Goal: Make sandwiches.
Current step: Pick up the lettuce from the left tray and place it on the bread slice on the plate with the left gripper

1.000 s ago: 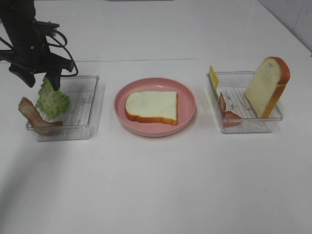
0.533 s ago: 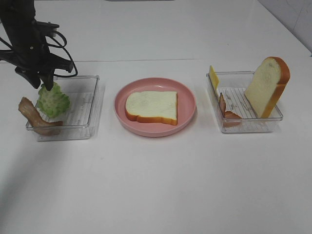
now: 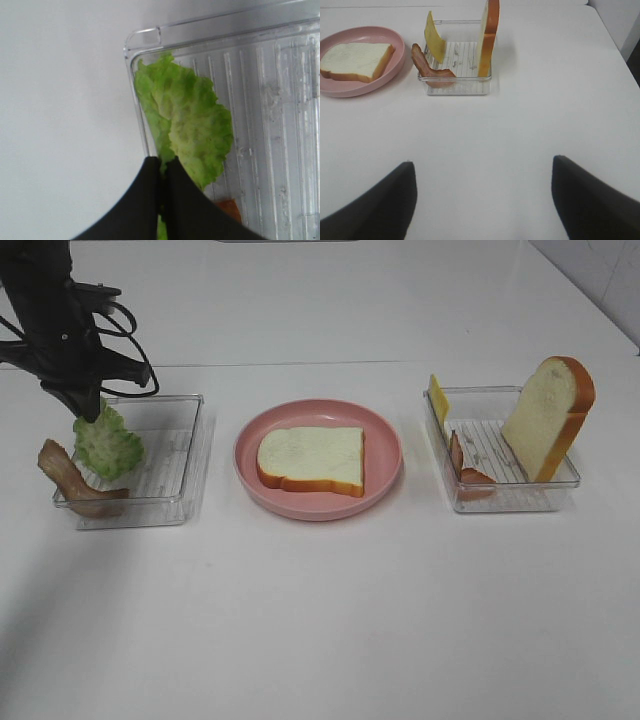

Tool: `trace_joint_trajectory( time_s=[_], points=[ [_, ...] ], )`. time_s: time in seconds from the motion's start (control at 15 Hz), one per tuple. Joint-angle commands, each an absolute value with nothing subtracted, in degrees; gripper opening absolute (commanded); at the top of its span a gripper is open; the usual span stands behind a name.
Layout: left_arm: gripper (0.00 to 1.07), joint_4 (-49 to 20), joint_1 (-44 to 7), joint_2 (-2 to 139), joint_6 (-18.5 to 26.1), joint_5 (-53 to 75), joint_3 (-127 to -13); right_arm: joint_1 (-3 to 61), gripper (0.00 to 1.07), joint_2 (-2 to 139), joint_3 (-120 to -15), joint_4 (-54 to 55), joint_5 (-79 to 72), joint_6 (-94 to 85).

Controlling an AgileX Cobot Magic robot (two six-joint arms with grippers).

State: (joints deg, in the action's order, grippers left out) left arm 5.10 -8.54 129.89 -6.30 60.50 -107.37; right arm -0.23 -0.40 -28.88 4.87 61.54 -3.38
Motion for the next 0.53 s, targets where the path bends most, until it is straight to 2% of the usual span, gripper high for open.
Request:
trace_joint_trajectory(
  time_s=[0.07,0.2,0.4,0.47,0.53],
  points=[
    [0.0,3.3,-8.7,126.7,-6.7,60.3,-109.4,-0.7,0.71,-1.1,-28.9,5.0,60.8,-3.8],
    [0.0,0.9,-8.7,124.8,-6.5,60.3,-112.1,-0.7,0.71,-1.1,-28.9,5.0,60.8,-3.8],
    [0.0,-7.8,-8.7,123.1,-5.3,60.1,-116.2,-0.7,0.71,-1.1,-28.9,5.0,60.8,-3.8],
    [0.0,-12.5,-8.7,122.8,-3.6,59.9,-117.6,-0.7,0.71,-1.1,-28.9,5.0,60.8,-3.8],
    [0.0,-24.7,-8.8,123.1,0.0,57.5,-118.2,-0.7,0.71,-1.1,-28.9,5.0,60.8,-3.8]
  ],
)
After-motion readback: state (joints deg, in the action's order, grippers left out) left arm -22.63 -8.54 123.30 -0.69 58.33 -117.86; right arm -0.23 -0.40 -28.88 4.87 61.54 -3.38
